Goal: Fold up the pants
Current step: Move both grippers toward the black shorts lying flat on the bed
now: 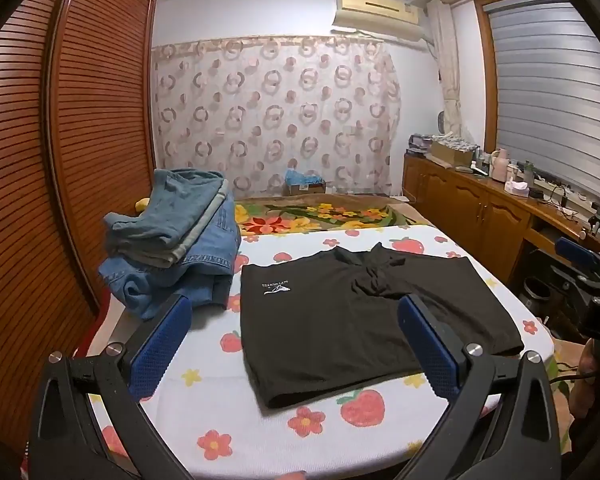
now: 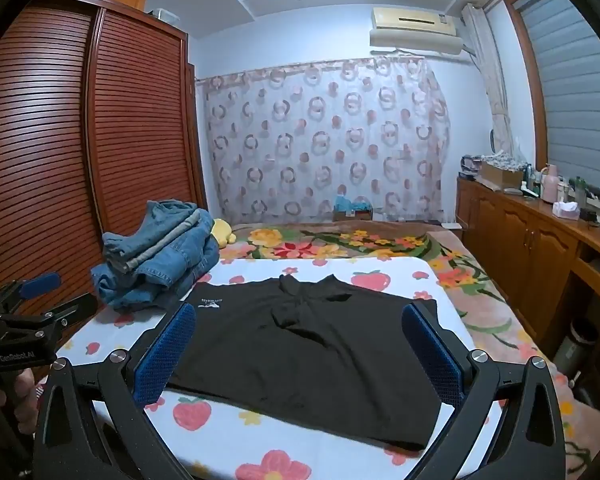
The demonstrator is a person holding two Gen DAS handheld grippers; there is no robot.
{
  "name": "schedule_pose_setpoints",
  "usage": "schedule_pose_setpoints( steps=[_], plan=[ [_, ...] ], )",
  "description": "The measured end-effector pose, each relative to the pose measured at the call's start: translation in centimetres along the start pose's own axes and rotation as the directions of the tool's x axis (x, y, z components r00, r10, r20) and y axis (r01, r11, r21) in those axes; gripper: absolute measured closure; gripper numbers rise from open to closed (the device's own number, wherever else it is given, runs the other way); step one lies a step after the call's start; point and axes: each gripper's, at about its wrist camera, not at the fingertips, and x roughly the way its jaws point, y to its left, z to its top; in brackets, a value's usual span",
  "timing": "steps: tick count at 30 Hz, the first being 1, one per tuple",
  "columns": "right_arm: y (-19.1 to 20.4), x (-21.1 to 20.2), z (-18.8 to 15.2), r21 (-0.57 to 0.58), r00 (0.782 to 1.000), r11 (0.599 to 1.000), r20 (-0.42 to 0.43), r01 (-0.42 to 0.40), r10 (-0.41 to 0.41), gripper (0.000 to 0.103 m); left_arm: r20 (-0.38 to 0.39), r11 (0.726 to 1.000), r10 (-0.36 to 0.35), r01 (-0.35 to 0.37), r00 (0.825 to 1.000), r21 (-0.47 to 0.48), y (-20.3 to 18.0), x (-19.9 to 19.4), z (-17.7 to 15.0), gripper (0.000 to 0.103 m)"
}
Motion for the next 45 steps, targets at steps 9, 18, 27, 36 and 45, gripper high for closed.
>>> schedule_pose_setpoints(
  steps=[9,18,27,36,45],
  plan=[
    [0.08,0.11,0.08,-0.006,1.0,1.0,-0.01,0.001,-0.001,0.0,-0.001,1.0,0.003,-0.003,1.0,-0.003,0.01,0.0,-0.01,0.0],
    [0.13,0.12,-0.18,-0.009,1.0,1.0,-0.01,0.001,-0.001,0.0,0.001,1.0,0.003,-0.003,1.0,-0.003,0.01,-0.01,-0.01,0.0],
    [0.0,0.14,0.01,-0.009,1.0,1.0,-0.008,0.001,-0.001,0.0,0.004,1.0,0.003,-0.003,1.0,-0.003,0.0,0.01,0.01,0.0],
    [0.01,-0.31,0.0,-0.014,1.0,1.0,-0.003,0.0,0.0,0.0,0.007,1.0,0.003,-0.003,1.0,-0.003,0.0,-0.02,0.0,0.0],
    [0.06,-0.35,0.0,-0.015,1.0,1.0,-0.002,0.001,-0.001,0.0,0.01,1.0,0.003,-0.003,1.0,-0.003,0.0,-0.05,-0.01,0.0]
  ],
)
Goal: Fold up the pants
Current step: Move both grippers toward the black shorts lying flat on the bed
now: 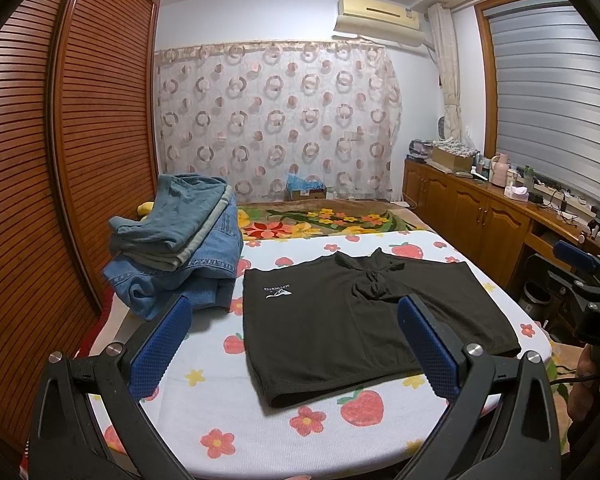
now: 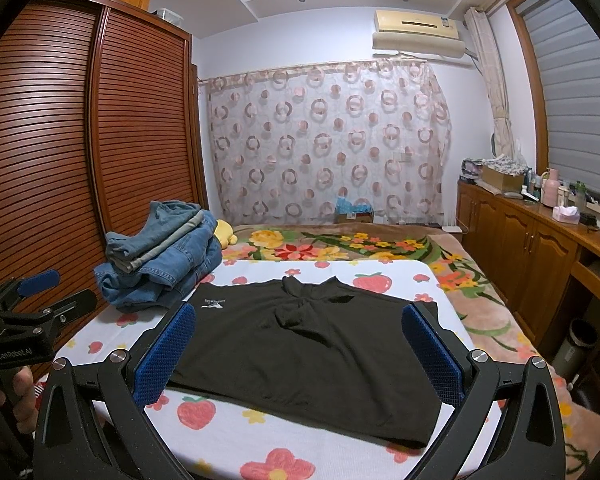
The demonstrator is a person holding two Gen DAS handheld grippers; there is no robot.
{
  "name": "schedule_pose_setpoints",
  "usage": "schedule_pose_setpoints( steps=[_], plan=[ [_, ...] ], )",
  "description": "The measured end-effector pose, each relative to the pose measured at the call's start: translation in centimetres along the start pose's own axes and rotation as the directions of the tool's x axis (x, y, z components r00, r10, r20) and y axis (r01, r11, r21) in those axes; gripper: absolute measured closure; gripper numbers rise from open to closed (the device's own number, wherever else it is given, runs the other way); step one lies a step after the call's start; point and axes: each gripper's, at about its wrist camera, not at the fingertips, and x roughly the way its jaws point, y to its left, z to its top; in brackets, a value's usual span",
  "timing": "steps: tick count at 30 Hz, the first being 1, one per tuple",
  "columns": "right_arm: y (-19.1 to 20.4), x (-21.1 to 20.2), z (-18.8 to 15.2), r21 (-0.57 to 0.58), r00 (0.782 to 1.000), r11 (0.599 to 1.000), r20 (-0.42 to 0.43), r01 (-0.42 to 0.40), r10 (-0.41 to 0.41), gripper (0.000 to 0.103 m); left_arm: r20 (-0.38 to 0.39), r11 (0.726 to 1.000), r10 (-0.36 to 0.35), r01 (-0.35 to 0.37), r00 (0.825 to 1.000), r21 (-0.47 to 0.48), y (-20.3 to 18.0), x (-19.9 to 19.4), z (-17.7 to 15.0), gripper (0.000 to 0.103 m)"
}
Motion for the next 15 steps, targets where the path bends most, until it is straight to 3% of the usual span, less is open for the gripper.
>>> schedule_pose_setpoints(
  steps=[15],
  plan=[
    [0.04,0.01,0.14,-0.003,1.0,1.0,0.004,-0.001,0.001,0.0,0.004,1.0,0.0,0.0,1.0,0.0,0.0,-0.01,0.0,0.0]
  ],
)
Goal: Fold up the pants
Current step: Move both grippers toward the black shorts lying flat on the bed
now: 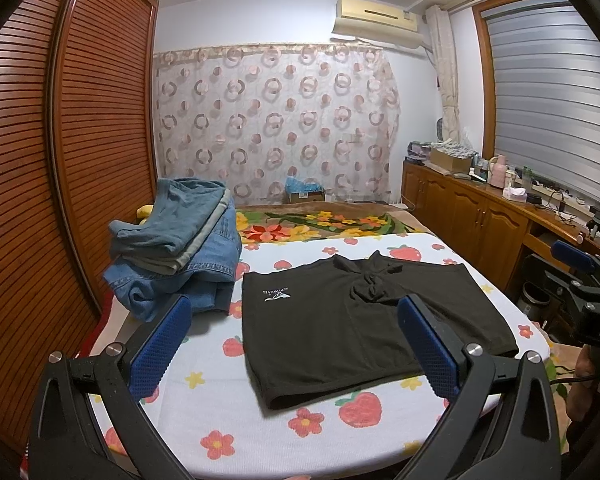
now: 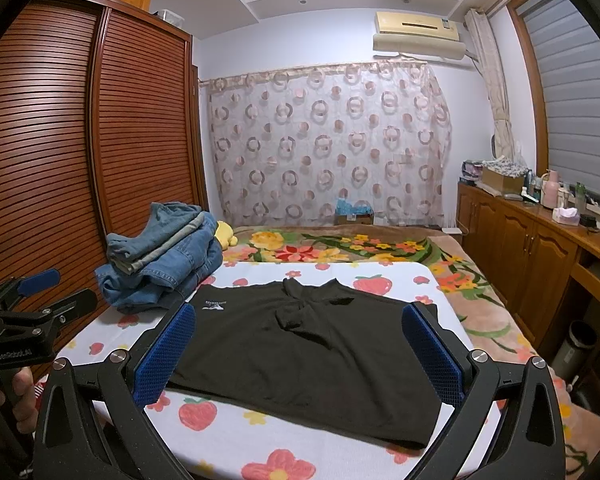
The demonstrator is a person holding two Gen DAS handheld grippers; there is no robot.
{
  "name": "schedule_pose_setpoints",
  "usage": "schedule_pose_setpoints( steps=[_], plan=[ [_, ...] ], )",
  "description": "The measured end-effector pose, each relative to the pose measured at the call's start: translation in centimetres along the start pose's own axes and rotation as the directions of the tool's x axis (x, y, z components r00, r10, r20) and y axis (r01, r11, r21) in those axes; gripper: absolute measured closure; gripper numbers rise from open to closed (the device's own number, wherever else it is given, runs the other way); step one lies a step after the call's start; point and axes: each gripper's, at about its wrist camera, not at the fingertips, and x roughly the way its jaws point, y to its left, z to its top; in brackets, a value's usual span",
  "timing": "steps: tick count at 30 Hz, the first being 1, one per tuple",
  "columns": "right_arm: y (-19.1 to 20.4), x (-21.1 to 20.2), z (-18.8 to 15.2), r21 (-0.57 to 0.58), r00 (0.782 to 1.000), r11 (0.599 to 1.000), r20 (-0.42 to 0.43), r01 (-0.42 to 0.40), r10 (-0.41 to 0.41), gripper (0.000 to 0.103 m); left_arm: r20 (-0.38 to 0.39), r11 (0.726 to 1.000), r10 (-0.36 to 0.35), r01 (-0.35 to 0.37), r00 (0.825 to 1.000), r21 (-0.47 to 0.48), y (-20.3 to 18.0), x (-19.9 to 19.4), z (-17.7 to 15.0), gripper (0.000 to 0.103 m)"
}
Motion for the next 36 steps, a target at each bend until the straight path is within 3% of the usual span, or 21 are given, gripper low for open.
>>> schedule_pose_setpoints(
  steps=[24,26,36],
  plan=[
    [0.0,-0.1,0.1,0.001,1.0,1.0,-0.001,-0.002,0.002,0.0,0.006,1.0,-0.002,0.002,1.0,0.0,0.0,-0.1,0.0,0.0],
    [0.1,-0.1,0.2,0.0,1.0,1.0,-0.001,-0.001,0.001,0.0,0.008,1.0,-0.004,0.004,1.0,0.002,0.0,-0.9,1.6,0.0],
    [-0.1,0.2,-0.2,0.008,1.0,1.0,-0.02,-0.01,0.01,0.0,-0.029,1.0,-0.001,0.002,1.0,0.009,-1.5,-1.3,1.5,0.0]
  ],
)
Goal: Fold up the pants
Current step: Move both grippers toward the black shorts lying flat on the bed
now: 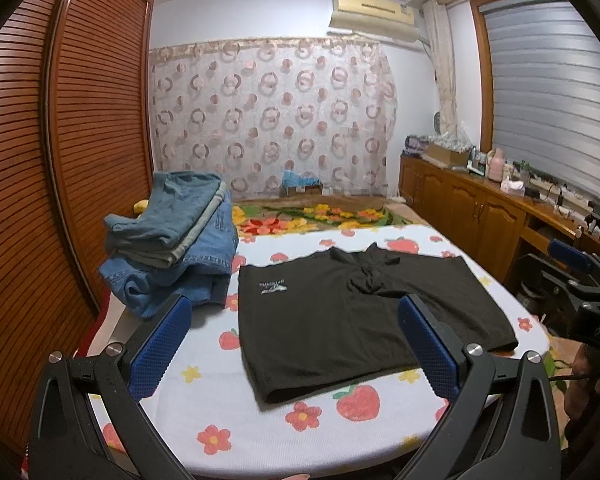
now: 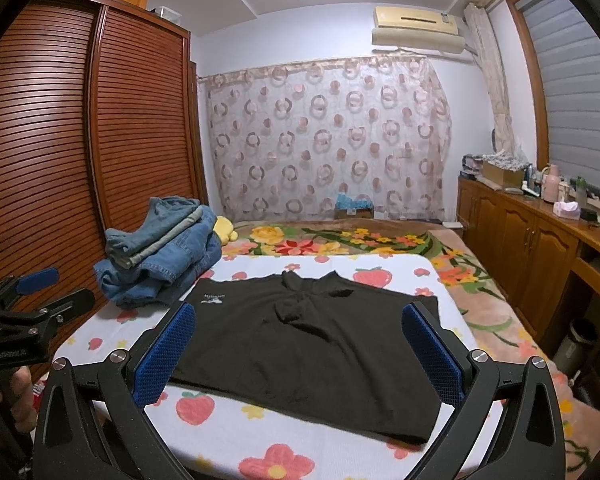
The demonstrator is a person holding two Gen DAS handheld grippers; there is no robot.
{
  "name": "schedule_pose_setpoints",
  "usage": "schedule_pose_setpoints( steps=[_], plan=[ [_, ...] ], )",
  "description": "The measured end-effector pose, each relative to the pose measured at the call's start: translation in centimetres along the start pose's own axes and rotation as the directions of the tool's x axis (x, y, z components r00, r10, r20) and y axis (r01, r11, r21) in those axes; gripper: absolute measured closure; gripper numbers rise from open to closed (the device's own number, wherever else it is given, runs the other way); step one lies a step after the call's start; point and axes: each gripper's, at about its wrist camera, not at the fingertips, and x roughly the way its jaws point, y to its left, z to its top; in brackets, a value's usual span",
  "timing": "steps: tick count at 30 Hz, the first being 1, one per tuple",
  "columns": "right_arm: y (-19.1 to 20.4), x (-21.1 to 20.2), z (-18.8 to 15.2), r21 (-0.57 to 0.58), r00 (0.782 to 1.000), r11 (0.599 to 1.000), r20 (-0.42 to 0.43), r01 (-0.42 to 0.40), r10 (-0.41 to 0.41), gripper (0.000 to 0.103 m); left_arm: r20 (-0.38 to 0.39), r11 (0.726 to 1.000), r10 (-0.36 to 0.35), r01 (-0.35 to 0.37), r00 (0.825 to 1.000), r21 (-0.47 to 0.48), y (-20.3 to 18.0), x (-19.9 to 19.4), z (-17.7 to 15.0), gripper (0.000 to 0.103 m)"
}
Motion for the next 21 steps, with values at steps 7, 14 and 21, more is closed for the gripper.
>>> schedule_pose_setpoints(
  steps=[7,14,21],
  plan=[
    [-0.6,0.5,0.1,0.003,1.0,1.0,-0.022,0.008,-0.008,0.0,-0.05,1.0,0.003,-0.003,0.999,0.012,1.0,2.3,-1.4,0.0],
    [-1.4,1.3,0.1,-0.006,0.999,1.0,-0.047,0.018,-0.018,0.001,-0.128,1.0,-0.022,0.023,0.992,0.009,2.2,4.9,-3.0,0.0],
    [-2.5,2.7,0.0,-0.01,0.994,0.998,-0.096,0.055,-0.055,0.007,-0.175,0.999,-0.035,0.038,0.984,0.014,3.1,6.9,-4.5,0.0]
  ],
)
